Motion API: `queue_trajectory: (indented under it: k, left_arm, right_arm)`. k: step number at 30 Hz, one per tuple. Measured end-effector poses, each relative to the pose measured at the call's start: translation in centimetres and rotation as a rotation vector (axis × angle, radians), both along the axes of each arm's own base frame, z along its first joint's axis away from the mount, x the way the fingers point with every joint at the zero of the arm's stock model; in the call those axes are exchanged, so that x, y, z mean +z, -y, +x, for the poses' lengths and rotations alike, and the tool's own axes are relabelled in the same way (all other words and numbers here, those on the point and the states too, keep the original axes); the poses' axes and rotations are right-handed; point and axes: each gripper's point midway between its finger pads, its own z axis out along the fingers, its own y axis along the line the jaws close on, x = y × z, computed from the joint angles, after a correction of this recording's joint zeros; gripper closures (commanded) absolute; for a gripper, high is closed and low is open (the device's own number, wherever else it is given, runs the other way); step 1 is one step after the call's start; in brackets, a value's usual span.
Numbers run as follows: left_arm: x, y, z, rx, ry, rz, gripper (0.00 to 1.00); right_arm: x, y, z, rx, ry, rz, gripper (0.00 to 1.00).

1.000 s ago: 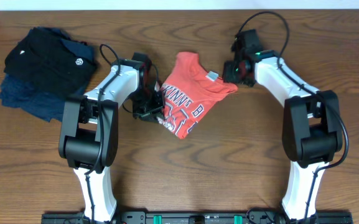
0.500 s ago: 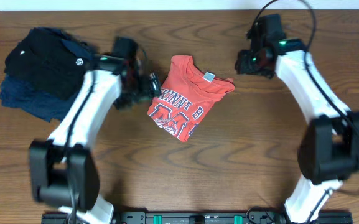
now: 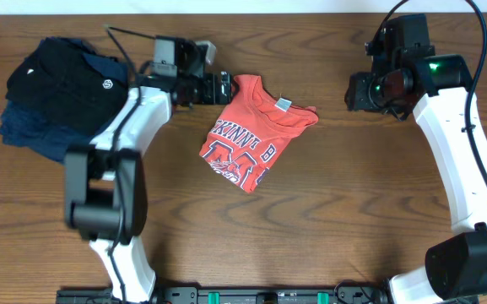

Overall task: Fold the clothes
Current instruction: 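Grasp the folded shirt with the left gripper and place it on the navy stack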

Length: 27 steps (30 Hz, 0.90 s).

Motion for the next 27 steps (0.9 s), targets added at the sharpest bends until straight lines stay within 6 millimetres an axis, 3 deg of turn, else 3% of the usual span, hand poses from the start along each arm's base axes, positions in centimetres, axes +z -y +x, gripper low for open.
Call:
queue_trajectory:
  k: [4,7,10,11,12,14,18,22,25,27]
  left_arm:
    - [-4.7,1.4,-0.8,-0.048,-0.104,-0.062,0.02]
    - [-5.2,2.6,-1.5,-0.088,-0.140,-0.113,0.03]
    - [-5.3,4.4,-2.9,-0.130,-0.187,-0.138,0.45]
    - [-5.6,5.0,-3.5,-0.147,-0.203,-0.138,0.65]
    - [-6.1,5.8,-4.1,-0.166,-0.216,-0.135,0.75]
    - [-6.7,7.2,-4.9,-0.201,-0.231,-0.135,0.91]
    - [-6.5,9.0,-5.3,-0.240,-0.213,-0.148,0.94]
    - [-6.2,7.6,-4.3,-0.175,-0.217,-0.139,0.94]
    - [-4.0,3.9,-1.7,-0.040,-0.164,-0.102,0.94]
    - [-0.6,0.0,0.5,0.088,-0.086,-0.079,0.94]
  right_arm:
    - [-0.3,0.1,-0.7,0.000,-0.029,-0.004,0.44]
    - [-0.3,0.1,-0.7,0.000,-0.029,-0.005,0.44]
    - [-0.3,0.1,-0.7,-0.001,-0.030,-0.005,0.44]
    - [-0.3,0.1,-0.7,-0.001,-0.030,-0.005,0.44]
    - [-0.3,0.1,-0.7,-0.001,-0.030,-0.005,0.44]
    - [-0.3,0.1,-0.8,-0.001,-0.033,-0.007,0.44]
    - [-0.4,0.2,-0.9,-0.001,-0.040,-0.008,0.44]
    - [-0.5,0.2,-1.2,0.004,-0.051,-0.013,0.44]
    - [-0.5,0.3,-1.3,0.009,-0.056,-0.021,0.45]
    - [-0.6,0.4,-1.3,0.009,-0.057,-0.025,0.45]
